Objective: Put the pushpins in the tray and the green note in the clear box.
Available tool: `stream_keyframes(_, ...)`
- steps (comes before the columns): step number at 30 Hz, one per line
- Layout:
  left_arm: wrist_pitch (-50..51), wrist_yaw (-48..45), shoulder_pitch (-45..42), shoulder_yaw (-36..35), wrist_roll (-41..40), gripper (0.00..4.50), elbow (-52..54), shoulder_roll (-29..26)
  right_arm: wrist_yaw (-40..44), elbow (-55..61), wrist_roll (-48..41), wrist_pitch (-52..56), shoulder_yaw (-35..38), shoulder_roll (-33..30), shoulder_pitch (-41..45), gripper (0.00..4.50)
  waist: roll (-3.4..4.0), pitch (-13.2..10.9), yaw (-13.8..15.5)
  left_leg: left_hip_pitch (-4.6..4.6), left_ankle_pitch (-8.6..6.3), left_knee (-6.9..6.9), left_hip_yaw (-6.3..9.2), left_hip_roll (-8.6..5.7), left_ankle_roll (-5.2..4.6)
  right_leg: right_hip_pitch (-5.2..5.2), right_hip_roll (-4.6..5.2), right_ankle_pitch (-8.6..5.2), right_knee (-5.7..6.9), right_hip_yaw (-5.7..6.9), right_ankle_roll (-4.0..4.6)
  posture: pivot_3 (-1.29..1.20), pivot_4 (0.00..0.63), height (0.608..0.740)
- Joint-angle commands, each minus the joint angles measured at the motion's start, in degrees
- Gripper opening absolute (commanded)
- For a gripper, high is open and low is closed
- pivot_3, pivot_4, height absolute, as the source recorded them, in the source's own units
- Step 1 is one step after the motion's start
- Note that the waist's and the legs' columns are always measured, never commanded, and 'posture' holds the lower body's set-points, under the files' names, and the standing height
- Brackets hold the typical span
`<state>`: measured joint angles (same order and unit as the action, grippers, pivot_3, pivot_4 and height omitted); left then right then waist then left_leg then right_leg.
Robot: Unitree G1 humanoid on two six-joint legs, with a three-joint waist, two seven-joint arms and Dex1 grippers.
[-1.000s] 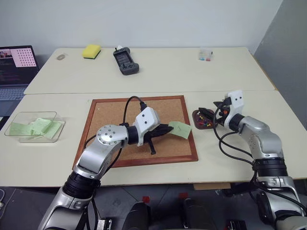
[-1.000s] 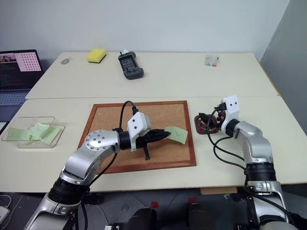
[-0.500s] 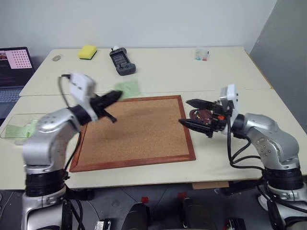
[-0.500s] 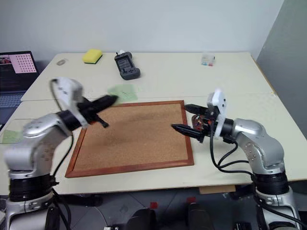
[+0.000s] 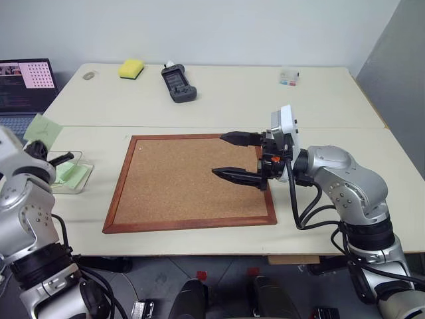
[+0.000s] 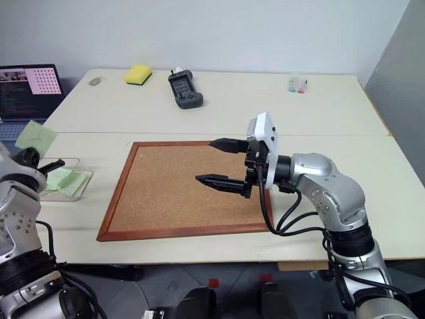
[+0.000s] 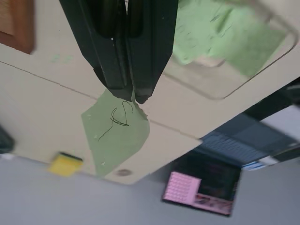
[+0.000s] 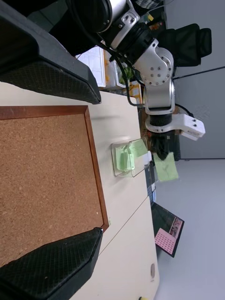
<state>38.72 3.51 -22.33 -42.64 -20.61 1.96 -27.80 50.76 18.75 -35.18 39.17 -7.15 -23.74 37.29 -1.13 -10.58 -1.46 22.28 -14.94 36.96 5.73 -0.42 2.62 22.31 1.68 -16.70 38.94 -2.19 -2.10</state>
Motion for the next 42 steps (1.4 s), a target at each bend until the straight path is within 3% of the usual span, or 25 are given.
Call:
stream_keyframes(1, 1.6, 5.6, -0.6, -4.7, -1.8, 0.00, 1.5, 1.9, -0.3, 1.7, -0.6, 0.1, 0.4, -0.4, 0.7, 4.47, -0.03, 0.0, 0.0, 0.00, 0.00, 0.00, 0.01, 0.01, 0.00, 0.00, 0.00, 0.00, 0.01, 0.01, 0.00, 0.00, 0.150, 0.740)
stream_keyframes(5, 1.7, 6.3, -1.3, -5.7, -3.5, 0.53, 0.0, 2.2, -0.5, 2.1, -0.6, 0.2, 0.4, -0.5, 0.5, 4.50, -0.09, 0.0, -0.1, 0.00, 0.00, 0.00, 0.08, 0.04, 0.00, -0.01, -0.04, 0.00, 0.03, 0.05, 0.00, 0.00, 0.150, 0.740)
stream_keyframes(13, 0.4, 5.3, -0.9, -4.3, -3.9, 2.42, -1.6, 0.9, -0.9, 1.5, -0.1, -0.3, 0.5, -0.7, 0.1, 4.50, -0.11, 0.0, -0.2, 0.00, 0.01, 0.00, 0.03, 0.01, 0.01, -0.01, -0.05, 0.00, 0.02, 0.05, 0.00, 0.00, 0.150, 0.740)
stream_keyframes(24, 0.3, 6.0, -2.3, -3.7, -4.9, 4.46, -1.4, 0.7, -1.3, 0.8, 0.0, -0.5, 0.6, -0.2, 0.4, 4.50, -0.11, 0.0, -0.2, 0.00, 0.01, 0.00, 0.03, 0.01, 0.01, -0.01, -0.05, 0.00, 0.02, 0.04, 0.00, 0.00, 0.150, 0.740)
stream_keyframes(31, 2.8, 9.5, -4.2, -5.7, -7.1, 4.46, -1.3, 2.7, -1.5, 0.9, -0.2, -0.3, 0.9, -0.4, 0.4, 4.50, -0.11, 0.0, -0.2, 0.00, 0.01, 0.00, 0.03, 0.01, 0.02, -0.01, -0.04, 0.00, 0.02, 0.04, 0.00, 0.00, 0.150, 0.740)
stream_keyframes(42, 9.7, 21.9, -8.1, -13.9, -17.9, 4.46, 3.5, 7.5, -1.9, 1.6, -0.7, 0.4, 0.8, -0.7, 0.4, 4.50, -0.17, 0.0, -0.2, 0.01, 0.01, 0.02, 0.03, 0.02, 0.02, -0.01, -0.04, 0.00, 0.03, 0.05, 0.00, 0.00, 0.150, 0.740)
